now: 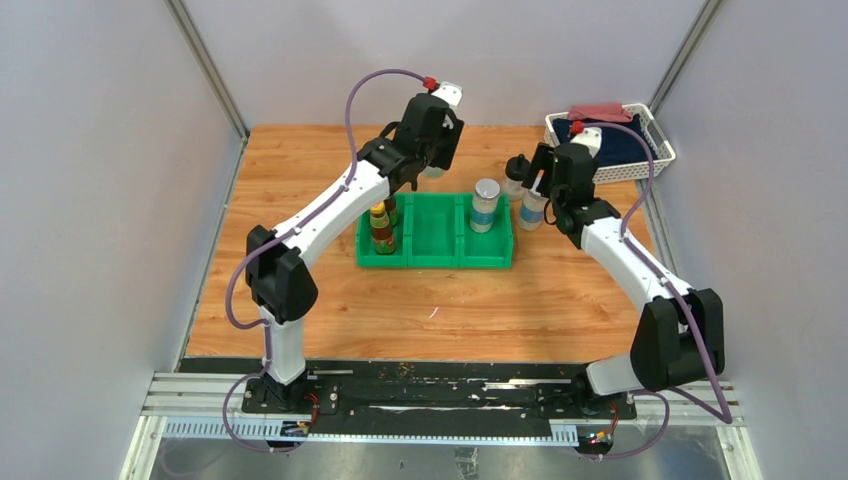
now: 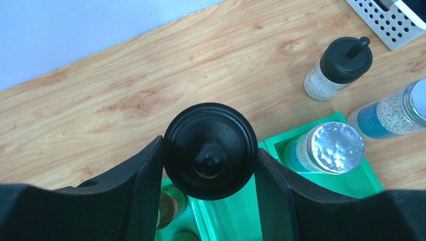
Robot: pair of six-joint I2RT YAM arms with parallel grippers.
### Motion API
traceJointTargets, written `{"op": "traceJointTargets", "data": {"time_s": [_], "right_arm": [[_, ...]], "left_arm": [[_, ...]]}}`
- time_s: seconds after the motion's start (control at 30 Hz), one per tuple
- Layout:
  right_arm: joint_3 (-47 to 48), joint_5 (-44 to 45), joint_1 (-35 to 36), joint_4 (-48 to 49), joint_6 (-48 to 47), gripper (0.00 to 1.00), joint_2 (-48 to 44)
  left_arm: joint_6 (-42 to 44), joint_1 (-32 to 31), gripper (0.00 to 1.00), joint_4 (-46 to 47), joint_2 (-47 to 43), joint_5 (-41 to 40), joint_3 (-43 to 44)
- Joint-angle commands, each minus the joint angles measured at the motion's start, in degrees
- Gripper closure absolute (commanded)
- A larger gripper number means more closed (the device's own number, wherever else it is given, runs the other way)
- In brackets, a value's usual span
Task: Organize the condiment bottles
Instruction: Place the bottle in the storage box.
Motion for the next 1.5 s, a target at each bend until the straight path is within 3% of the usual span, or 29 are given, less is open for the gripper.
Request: {"op": "traceJointTargets", "data": {"time_s": [0.0, 0.57, 1.47], "right_arm": [[-1.2, 0.2, -0.7, -0.4, 0.3, 0.16, -2.2], [-2.6, 0.5, -0.7, -0.2, 0.4, 0.16, -4.6], [-2.6, 0.2, -0.7, 0.4, 0.5, 0.16, -3.8]], "left_arm": [[0.2, -1.3, 1.0, 0.1, -4.2, -2.3, 0.9], [-7.5, -2.1, 1.0, 1.4, -8.7, 0.9, -9.6], [-8.7, -2.7, 1.0, 9.4, -7.6, 1.6, -19.3]]}}
